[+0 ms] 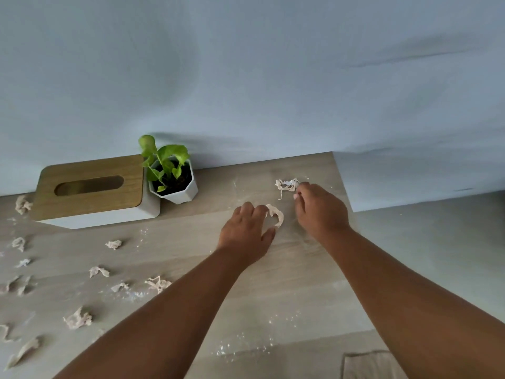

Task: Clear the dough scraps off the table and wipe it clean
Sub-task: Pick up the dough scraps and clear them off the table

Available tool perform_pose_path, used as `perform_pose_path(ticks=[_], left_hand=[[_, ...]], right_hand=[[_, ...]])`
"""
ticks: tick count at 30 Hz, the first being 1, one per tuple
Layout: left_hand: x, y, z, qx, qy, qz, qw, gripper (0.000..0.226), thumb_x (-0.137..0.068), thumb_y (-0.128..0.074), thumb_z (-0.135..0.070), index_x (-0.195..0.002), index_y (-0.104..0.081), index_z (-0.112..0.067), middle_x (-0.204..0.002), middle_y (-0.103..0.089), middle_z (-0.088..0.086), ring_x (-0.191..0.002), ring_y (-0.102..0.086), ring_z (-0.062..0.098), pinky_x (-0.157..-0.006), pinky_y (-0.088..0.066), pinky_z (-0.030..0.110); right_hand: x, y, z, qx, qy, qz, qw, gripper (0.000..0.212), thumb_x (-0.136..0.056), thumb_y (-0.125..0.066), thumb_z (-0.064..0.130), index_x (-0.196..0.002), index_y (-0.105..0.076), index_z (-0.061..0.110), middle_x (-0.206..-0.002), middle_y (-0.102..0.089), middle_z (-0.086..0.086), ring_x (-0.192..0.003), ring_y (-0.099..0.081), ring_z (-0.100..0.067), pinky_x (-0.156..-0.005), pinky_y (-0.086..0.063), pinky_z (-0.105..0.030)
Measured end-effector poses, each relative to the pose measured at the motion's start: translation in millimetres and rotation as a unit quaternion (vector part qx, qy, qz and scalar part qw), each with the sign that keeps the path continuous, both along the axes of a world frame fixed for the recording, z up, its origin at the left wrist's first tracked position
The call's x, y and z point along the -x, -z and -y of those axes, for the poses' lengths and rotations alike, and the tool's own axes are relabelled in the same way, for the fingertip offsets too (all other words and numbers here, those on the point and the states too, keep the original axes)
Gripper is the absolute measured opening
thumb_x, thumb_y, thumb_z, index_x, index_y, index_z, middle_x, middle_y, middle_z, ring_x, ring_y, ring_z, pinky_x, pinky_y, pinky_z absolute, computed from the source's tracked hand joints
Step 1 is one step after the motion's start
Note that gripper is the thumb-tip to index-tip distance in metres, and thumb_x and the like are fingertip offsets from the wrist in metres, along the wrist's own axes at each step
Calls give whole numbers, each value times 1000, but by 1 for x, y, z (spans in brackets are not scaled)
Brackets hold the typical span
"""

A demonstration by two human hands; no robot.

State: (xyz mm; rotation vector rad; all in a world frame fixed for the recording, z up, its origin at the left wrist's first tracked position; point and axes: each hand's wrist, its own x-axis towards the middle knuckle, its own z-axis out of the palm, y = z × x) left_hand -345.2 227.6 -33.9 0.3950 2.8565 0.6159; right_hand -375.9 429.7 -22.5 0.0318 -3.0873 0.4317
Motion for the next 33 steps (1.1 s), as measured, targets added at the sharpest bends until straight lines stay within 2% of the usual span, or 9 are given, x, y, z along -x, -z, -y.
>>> perform_pose_path(ticks=[4,8,10,15,19,24,28,30,33], left_hand=[[5,5,-10,48,13,-14,999,58,-90,-63,-57,-136,-51,-23,-117,-50,7,-108,-53,29,-86,-55,43],[9,11,-15,79,23,-17,996,51,-92,-59,-58,-132,-52,-27,-113,-48,4,-104,-54,25,-82,-57,41],[11,12,-16,84,29,-20,996,43,-94,-58,-54,-127,-56,-26,-112,-48,4,-102,-54,24,-80,-57,41],[14,12,-17,89,54,-38,994,27,-103,-51,-41,-113,-62,-18,-108,-55,7,-95,-55,26,-75,-56,42],[13,7,-21,95,64,-41,993,18,-101,-54,-24,-106,-64,-10,-103,-59,11,-91,-59,30,-75,-56,45],[11,-1,-16,108,59,20,992,26,-105,-40,-24,-122,-55,-12,-116,-56,8,-104,-55,26,-88,-51,40],[9,-14,-4,101,30,50,993,25,-103,-45,-20,-123,-58,-17,-116,-55,6,-106,-55,26,-86,-54,43],[5,-20,5,91,14,47,995,20,-103,-45,-21,-115,-59,-16,-110,-54,4,-103,-54,26,-82,-53,43],[-4,-27,21,42,-13,33,998,13,-98,-46,-24,-97,-55,-14,-94,-49,-1,-89,-52,23,-73,-49,37]], right_hand=[[18,12,0,-18,-27,1,999,38,-96,-56,51,-123,-58,23,-104,-66,-3,-86,-68,-31,-64,-53,-35],[29,24,0,-16,-35,7,999,56,-89,-64,60,-132,-54,25,-105,-63,-6,-84,-68,-33,-60,-40,-32],[33,29,0,-17,-39,12,999,56,-90,-63,61,-132,-54,24,-106,-62,-8,-83,-67,-33,-60,-38,-31],[36,36,3,-8,-45,20,999,37,-102,-53,48,-126,-56,19,-106,-59,-8,-82,-64,-29,-57,-35,-30],[36,36,8,-15,-61,29,998,26,-106,-49,35,-123,-57,17,-105,-60,-8,-85,-62,-31,-57,-35,-33],[32,32,16,-14,-37,46,998,18,-104,-47,17,-119,-53,9,-105,-60,-12,-82,-62,-34,-59,-34,-35],[21,26,13,25,-18,43,999,26,-97,-51,3,-123,-52,2,-106,-62,-17,-80,-62,-37,-59,-37,-35],[14,20,11,42,-17,47,998,27,-97,-51,5,-124,-55,4,-108,-61,-16,-85,-63,-38,-61,-43,-37],[1,7,10,63,-15,34,997,21,-99,-52,15,-114,-62,4,-101,-62,-15,-83,-63,-36,-64,-48,-38]])
